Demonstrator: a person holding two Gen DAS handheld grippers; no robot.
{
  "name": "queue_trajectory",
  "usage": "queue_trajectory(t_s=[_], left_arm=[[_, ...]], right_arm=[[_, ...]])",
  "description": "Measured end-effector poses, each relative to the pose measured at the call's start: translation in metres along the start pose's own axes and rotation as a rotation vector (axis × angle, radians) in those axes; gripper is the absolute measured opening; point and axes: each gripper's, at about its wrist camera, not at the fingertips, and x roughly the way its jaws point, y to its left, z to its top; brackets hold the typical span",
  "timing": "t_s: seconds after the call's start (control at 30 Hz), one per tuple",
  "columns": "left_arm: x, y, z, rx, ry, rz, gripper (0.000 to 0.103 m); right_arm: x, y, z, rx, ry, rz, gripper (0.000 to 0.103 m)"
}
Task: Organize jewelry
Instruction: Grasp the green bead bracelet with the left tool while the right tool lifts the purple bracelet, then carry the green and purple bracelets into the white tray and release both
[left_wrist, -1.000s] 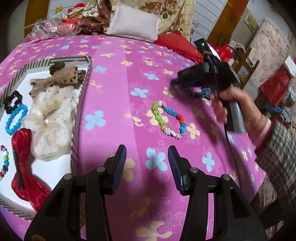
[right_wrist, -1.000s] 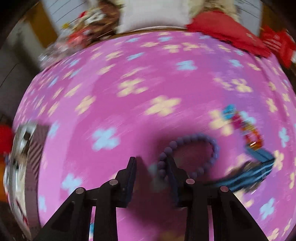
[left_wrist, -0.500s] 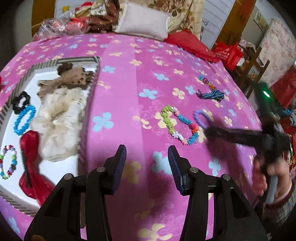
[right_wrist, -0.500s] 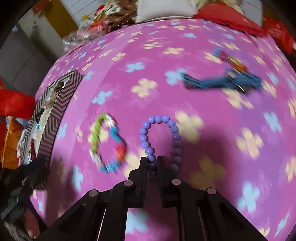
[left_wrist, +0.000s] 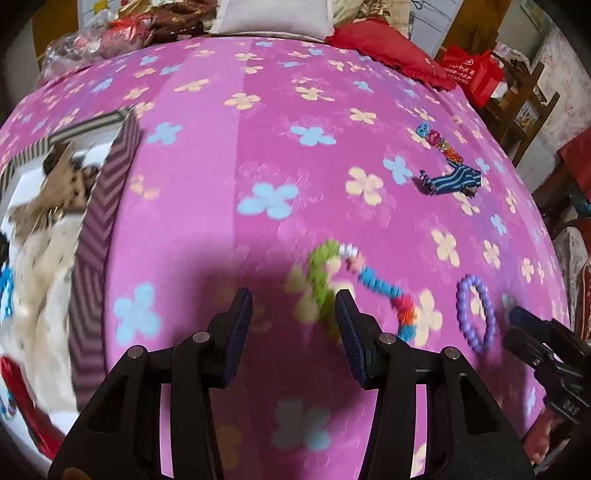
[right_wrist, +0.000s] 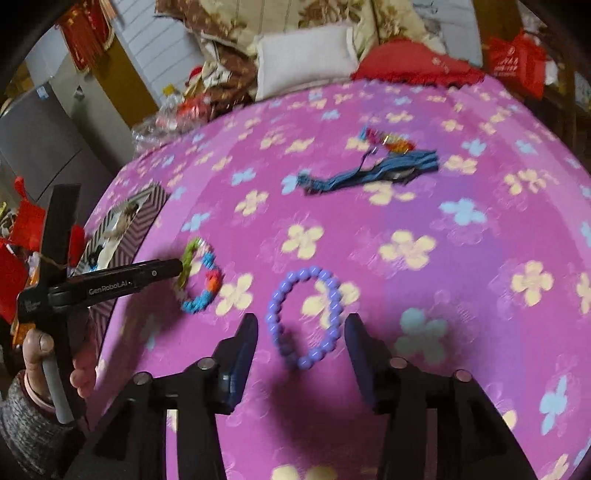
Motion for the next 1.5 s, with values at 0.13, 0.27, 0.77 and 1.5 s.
queue_trajectory(t_s=[0.13,0.27,0.77,1.5], left_arm=[[0.01,-0.012,0.01,0.073,-0.017,0.038,0.046],[0.016,-0.021,0.014,0.124,-0.043,0.063,0.046],[-0.026,-0.029,-0.009,0.125,-0.101,-0.052,0.012],[-0.17,0.135,-0.009,-0.094,-0.357,0.011,0.012]], right_arm=[[0.005,-0.003,0.002,-0.035,0.003,-0.073,0.047],[0.02,0.002,0.0,-0.089,0.025,-0.117,0.047],[0.035,0.03,0.0,-0.186,0.019,-0.21,0.008],[-0.034,0.159,0.036,-0.279,-0.087,-0.056,0.008]])
